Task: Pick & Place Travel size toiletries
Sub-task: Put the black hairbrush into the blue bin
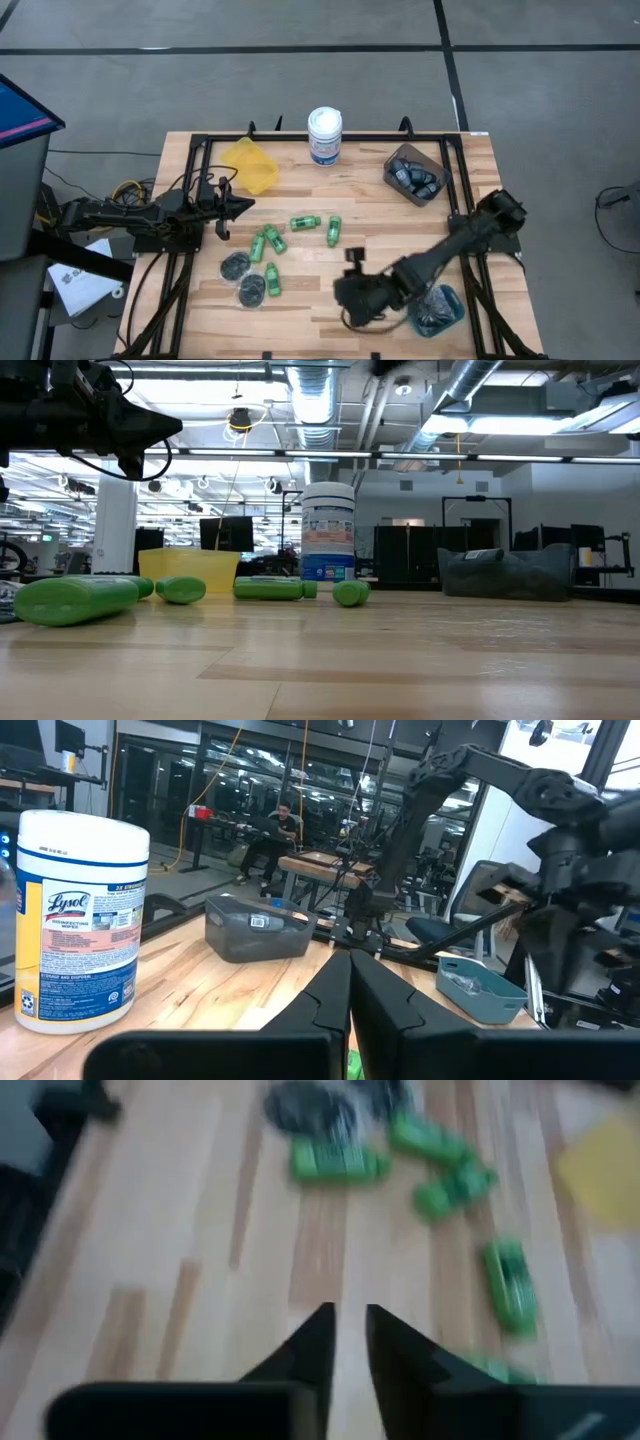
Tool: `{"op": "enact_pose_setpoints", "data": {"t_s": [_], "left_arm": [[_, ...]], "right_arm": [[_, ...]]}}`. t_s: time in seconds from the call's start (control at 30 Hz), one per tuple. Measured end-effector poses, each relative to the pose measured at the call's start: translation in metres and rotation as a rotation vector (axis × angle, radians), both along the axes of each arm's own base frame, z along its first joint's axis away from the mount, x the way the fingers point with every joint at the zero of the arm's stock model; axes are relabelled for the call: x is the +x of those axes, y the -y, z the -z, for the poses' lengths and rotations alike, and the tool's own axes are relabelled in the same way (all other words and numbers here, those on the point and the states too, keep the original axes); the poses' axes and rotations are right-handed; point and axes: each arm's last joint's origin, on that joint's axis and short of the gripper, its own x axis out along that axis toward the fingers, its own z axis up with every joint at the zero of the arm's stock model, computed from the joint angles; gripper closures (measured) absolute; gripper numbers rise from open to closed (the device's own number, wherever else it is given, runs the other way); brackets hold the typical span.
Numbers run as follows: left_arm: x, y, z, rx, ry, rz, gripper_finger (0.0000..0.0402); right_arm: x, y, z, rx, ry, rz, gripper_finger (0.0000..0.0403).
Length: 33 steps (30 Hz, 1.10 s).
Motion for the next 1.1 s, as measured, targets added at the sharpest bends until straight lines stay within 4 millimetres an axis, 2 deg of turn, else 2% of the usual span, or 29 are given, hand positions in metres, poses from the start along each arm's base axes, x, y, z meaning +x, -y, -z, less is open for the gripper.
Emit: {"op": "enact_pose_setpoints", "data": {"t_s": [0.23,0.37,0.47,0.67,0.8,1.0,1.1], "left_arm": [[0.000,0.000,0.000,0.000,0.001,0.000,0.0400],[0.000,0.000,0.000,0.000,-0.001,0.000,0.0400],[0.001,0.000,0.001,0.000,-0.006,-0.001,0.0400],[0.001,0.000,0.001,0.000,-0.010,0.000,0.0400],[0.001,0.000,0.001,0.000,-0.008,0.000,0.0400],[0.001,0.000,0.000,0.000,-0.005,0.000,0.0400],[0.001,0.000,0.000,0.000,-0.004,0.000,0.0400]], "right_arm": [[0.050,0.025,0.005,-0.015,0.180,-0.106,0.0244],[0.077,0.031,0.026,-0.055,0.255,-0.132,0.0184],[0.099,0.037,0.038,-0.056,0.305,-0.118,0.0158],[0.144,0.056,0.058,-0.020,0.310,-0.096,0.0151],[0.170,0.060,0.069,0.023,0.315,-0.123,0.0161],[0.196,0.059,0.086,0.097,0.294,-0.239,0.0175],[0.201,0.057,0.093,0.084,0.280,-0.270,0.0176]]}}
